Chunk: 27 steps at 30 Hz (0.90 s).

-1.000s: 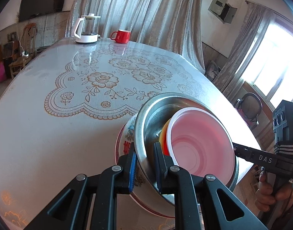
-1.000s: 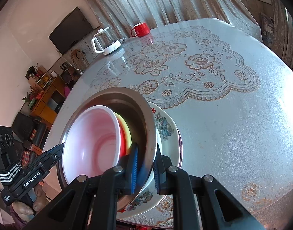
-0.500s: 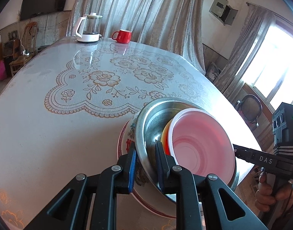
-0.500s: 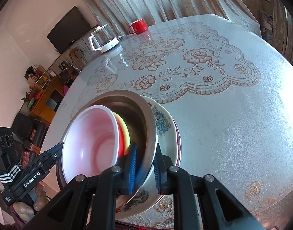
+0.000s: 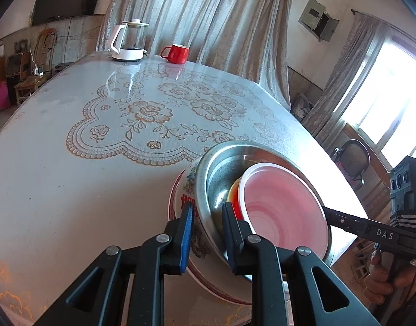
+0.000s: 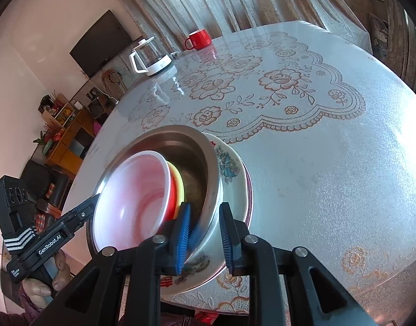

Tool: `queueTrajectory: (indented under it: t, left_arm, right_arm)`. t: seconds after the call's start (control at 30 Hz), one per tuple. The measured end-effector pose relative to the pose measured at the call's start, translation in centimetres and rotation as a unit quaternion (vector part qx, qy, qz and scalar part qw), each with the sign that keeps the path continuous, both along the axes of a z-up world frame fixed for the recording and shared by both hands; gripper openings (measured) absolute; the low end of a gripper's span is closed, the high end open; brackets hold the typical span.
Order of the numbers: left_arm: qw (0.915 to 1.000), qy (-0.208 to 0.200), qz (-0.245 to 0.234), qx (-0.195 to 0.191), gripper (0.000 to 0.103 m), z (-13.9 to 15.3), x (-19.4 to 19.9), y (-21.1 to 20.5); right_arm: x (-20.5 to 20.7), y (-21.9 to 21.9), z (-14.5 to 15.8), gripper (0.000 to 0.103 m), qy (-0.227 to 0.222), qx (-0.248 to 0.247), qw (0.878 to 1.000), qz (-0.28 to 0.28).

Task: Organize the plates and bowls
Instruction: 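Lower the steel basin onto the plate stack and open the left gripper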

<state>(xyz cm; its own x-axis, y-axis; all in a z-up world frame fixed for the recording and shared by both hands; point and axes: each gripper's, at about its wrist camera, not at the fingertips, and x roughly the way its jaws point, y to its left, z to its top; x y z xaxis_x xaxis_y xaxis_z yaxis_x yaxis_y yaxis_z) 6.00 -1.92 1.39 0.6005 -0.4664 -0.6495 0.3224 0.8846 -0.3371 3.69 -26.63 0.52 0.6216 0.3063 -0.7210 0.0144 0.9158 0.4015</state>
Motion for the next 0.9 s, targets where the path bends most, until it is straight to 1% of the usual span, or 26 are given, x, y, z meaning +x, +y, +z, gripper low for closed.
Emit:
queueTrajectory:
  t: [0.17,0.3,0.37,0.6,0.7,0.9]
  left_arm:
    - [1.0000,-0.003,-0.001,-0.002,0.022,0.1,-0.3,0.2]
    - [0.9999,-0.007,-0.013,0.002,0.022,0.0,-0.9,-0.1]
    - [0.9999,-0.008,-0.012,0.003,0.023,0.1,-1.1,-0.1]
    - [0.9999,-0.013,-0.003,0.007,0.025,0.2,-1.4,0.0]
    - [0.9997,-0.017,0.002,0.015,0.025,0.4,-1.7,-0.1]
    - [0.9992,-0.025,0.014,0.029,0.029,0.6,-2.1,-0.2]
  right_arm:
    - [-0.9,0.2,0.2,0.021,-0.007,0.000,1.000,0.012]
    - [-1.2,0.9,0.2,0.020,-0.017,-0.013,1.000,0.015]
    - [-1.3,1.2,0.1,0.020,-0.021,-0.021,0.999,0.011]
    - [-1.2,1.0,0.1,0.021,-0.019,-0.018,1.000,0.011]
    - [-1.3,1.3,0.0,0.023,-0.021,-0.021,0.999,0.012]
    - [-1.5,2.1,0.1,0.025,-0.028,-0.050,0.998,0.010]
